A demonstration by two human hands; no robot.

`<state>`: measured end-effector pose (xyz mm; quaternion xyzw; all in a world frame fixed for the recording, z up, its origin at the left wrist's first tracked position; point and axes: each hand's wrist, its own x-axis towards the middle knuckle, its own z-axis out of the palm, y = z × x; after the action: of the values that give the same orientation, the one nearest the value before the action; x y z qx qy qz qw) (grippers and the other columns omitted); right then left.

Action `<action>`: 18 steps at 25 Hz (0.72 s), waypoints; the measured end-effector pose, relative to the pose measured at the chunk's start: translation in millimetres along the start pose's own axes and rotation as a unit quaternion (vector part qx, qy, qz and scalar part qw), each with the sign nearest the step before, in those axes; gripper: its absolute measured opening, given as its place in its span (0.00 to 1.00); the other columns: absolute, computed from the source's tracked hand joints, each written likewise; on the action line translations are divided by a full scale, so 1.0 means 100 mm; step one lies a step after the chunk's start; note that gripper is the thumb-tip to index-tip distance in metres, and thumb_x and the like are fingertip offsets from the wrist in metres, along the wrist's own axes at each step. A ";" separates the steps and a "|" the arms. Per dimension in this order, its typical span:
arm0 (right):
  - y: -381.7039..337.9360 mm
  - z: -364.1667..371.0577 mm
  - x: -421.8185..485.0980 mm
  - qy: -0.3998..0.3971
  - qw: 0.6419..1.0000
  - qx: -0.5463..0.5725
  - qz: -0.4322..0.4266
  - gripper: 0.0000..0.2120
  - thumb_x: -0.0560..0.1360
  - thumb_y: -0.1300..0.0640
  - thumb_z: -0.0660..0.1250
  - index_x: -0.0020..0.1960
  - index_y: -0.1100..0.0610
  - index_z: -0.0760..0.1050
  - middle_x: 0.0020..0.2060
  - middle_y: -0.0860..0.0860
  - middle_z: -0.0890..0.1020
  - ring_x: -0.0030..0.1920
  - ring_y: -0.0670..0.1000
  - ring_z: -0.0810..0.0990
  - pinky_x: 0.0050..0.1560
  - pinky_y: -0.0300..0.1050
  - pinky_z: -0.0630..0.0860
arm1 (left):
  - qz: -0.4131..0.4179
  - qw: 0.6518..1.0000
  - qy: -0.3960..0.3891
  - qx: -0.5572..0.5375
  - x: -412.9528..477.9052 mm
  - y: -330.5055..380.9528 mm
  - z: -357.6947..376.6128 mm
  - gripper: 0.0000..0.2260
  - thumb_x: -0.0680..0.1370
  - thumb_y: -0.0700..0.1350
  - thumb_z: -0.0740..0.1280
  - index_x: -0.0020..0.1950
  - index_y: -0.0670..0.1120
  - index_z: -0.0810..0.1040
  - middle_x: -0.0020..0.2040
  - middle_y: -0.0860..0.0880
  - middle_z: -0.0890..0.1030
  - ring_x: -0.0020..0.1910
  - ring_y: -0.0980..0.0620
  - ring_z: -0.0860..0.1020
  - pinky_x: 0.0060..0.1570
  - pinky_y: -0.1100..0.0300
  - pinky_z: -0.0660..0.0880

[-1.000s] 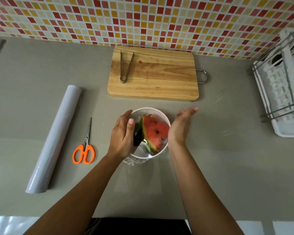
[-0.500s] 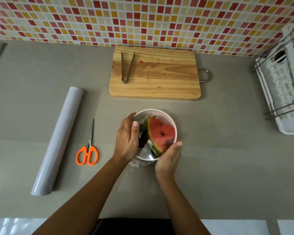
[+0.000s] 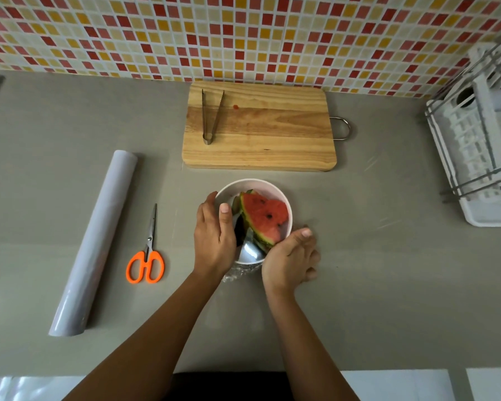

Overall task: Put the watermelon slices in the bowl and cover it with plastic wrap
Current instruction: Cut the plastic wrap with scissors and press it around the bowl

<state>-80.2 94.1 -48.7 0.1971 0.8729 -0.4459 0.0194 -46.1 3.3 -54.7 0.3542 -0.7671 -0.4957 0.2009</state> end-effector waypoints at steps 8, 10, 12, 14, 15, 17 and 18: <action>-0.14 0.02 0.37 -0.055 0.998 0.036 -0.012 0.35 0.79 0.42 0.39 0.44 0.62 0.79 0.49 0.64 0.82 0.52 0.65 0.78 0.52 0.55 0.73 | -0.047 0.999 -0.007 -0.007 -0.07 0.11 -0.03 0.32 0.77 0.63 0.42 0.71 0.46 0.65 0.66 0.45 0.71 0.65 0.49 0.68 0.58 0.62 0.64; -0.26 -0.05 0.56 -0.056 0.997 0.046 -0.025 0.31 0.81 0.45 0.41 0.56 0.61 0.78 0.54 0.63 0.81 0.57 0.64 0.77 0.56 0.53 0.72 | -0.062 0.997 -0.001 -0.036 -0.15 0.09 -0.06 0.33 0.77 0.65 0.40 0.65 0.46 0.72 0.60 0.47 0.75 0.61 0.49 0.72 0.56 0.60 0.66; -0.32 -0.19 0.74 -0.047 0.996 0.068 -0.035 0.28 0.80 0.44 0.42 0.61 0.60 0.73 0.54 0.61 0.81 0.57 0.64 0.77 0.53 0.51 0.71 | -0.083 0.996 0.026 -0.026 -0.12 0.07 -0.12 0.31 0.78 0.63 0.40 0.60 0.47 0.75 0.59 0.47 0.77 0.61 0.49 0.73 0.57 0.58 0.66; -0.29 -0.35 0.72 -0.066 0.992 0.088 -0.054 0.32 0.76 0.36 0.40 0.60 0.56 0.70 0.51 0.56 0.82 0.54 0.60 0.78 0.48 0.46 0.68 | -0.120 0.991 0.002 -0.061 0.08 0.04 -0.20 0.31 0.80 0.62 0.41 0.70 0.47 0.69 0.68 0.46 0.73 0.67 0.49 0.69 0.67 0.54 0.63; -0.28 -0.41 0.65 -0.106 0.989 0.084 -0.061 0.36 0.72 0.32 0.39 0.62 0.54 0.69 0.51 0.53 0.82 0.54 0.58 0.79 0.49 0.45 0.66 | -0.135 0.984 -0.047 -0.109 0.18 0.04 -0.23 0.31 0.79 0.63 0.41 0.73 0.47 0.64 0.71 0.45 0.70 0.70 0.49 0.67 0.71 0.51 0.61; -0.29 -0.43 0.54 -0.220 0.971 0.059 -0.069 0.44 0.65 0.25 0.36 0.69 0.50 0.63 0.60 0.52 0.79 0.60 0.54 0.76 0.54 0.46 0.66 | -0.156 0.963 -0.120 -0.185 0.27 0.05 -0.24 0.33 0.77 0.67 0.42 0.75 0.49 0.61 0.70 0.45 0.70 0.69 0.48 0.68 0.71 0.47 0.61; -0.33 -0.42 0.56 -0.270 0.958 0.067 -0.065 0.47 0.63 0.22 0.35 0.72 0.48 0.60 0.65 0.53 0.75 0.64 0.54 0.74 0.59 0.47 0.66 | -0.162 0.962 -0.115 -0.189 0.22 0.04 -0.22 0.33 0.76 0.67 0.42 0.73 0.50 0.63 0.67 0.45 0.74 0.67 0.47 0.70 0.69 0.48 0.63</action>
<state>-138.0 128.3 -10.2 0.0134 0.8142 -0.5402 0.2122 -48.2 -25.7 -42.5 0.3702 -0.6100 -0.6946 0.0917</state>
